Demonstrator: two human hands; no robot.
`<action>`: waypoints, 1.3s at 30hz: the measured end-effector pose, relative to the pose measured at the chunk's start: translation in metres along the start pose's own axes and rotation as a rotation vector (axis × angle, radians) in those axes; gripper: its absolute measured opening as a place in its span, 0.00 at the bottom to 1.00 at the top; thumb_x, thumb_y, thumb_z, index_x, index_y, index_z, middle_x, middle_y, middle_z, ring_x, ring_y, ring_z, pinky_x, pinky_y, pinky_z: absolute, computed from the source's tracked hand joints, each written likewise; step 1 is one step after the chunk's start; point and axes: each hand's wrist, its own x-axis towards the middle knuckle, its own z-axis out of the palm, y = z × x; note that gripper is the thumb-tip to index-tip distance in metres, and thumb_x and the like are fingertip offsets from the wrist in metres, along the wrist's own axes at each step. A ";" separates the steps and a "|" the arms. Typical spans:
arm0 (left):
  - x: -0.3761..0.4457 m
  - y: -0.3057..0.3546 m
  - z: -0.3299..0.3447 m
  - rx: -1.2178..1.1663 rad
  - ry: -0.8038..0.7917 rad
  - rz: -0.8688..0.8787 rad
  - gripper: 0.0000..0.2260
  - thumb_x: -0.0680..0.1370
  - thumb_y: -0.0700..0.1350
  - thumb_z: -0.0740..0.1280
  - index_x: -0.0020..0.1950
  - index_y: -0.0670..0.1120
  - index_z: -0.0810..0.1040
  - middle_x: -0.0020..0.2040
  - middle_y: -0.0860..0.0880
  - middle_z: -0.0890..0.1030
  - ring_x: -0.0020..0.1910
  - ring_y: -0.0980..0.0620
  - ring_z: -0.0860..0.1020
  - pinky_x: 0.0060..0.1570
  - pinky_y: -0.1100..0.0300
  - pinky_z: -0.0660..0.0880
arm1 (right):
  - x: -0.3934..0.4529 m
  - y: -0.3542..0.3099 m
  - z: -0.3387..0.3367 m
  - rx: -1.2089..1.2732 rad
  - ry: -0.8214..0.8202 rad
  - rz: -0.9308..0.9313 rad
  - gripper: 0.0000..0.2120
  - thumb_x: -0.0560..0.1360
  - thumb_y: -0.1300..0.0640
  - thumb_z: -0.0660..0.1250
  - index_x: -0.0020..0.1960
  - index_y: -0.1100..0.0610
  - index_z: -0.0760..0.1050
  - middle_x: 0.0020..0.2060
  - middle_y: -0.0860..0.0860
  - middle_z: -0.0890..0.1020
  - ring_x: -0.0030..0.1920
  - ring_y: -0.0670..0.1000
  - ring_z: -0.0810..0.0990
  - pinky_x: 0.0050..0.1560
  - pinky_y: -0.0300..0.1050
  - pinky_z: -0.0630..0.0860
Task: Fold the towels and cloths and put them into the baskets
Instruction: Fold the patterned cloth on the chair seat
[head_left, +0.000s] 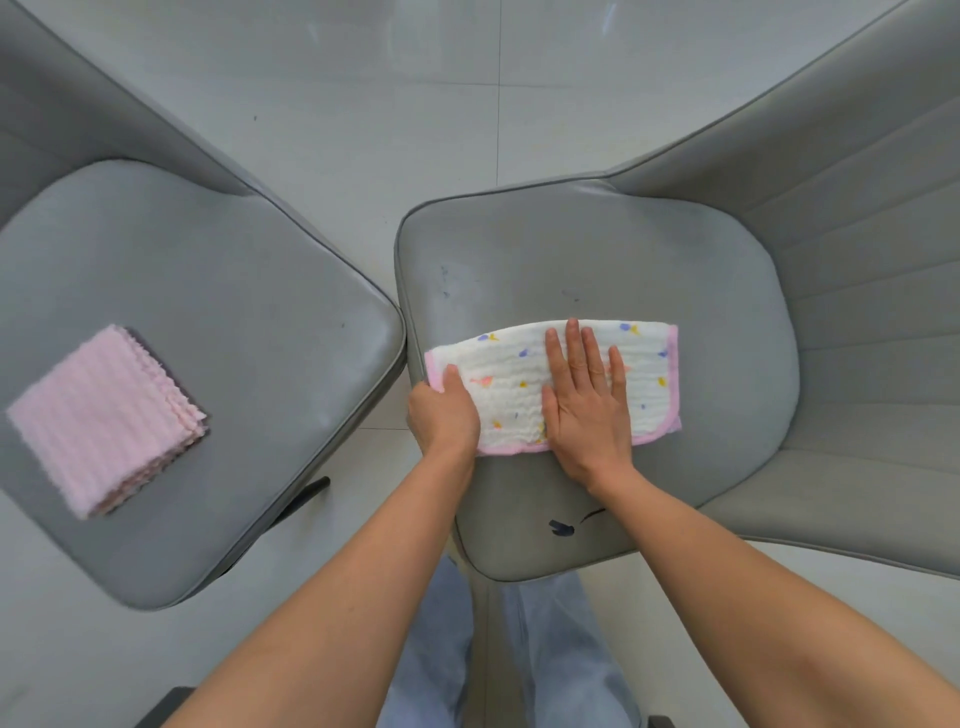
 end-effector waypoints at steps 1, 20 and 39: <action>0.000 0.002 -0.006 0.034 0.049 0.116 0.14 0.81 0.50 0.59 0.55 0.39 0.73 0.55 0.39 0.79 0.54 0.40 0.76 0.48 0.56 0.69 | 0.001 -0.002 0.000 0.002 -0.006 -0.013 0.28 0.79 0.52 0.48 0.78 0.56 0.53 0.77 0.54 0.55 0.76 0.51 0.51 0.75 0.51 0.40; -0.039 0.023 -0.027 0.227 -0.011 0.604 0.09 0.79 0.50 0.65 0.53 0.47 0.71 0.45 0.50 0.79 0.45 0.45 0.78 0.44 0.50 0.75 | 0.003 0.026 -0.071 0.477 -0.182 0.654 0.29 0.72 0.50 0.71 0.65 0.64 0.64 0.61 0.60 0.74 0.62 0.62 0.71 0.61 0.55 0.69; -0.126 0.072 -0.060 -0.137 -0.263 0.579 0.09 0.76 0.53 0.66 0.51 0.50 0.79 0.41 0.46 0.82 0.37 0.48 0.77 0.43 0.48 0.75 | -0.028 -0.052 -0.216 0.784 0.095 0.208 0.20 0.71 0.64 0.62 0.60 0.48 0.72 0.44 0.51 0.85 0.45 0.57 0.82 0.42 0.52 0.76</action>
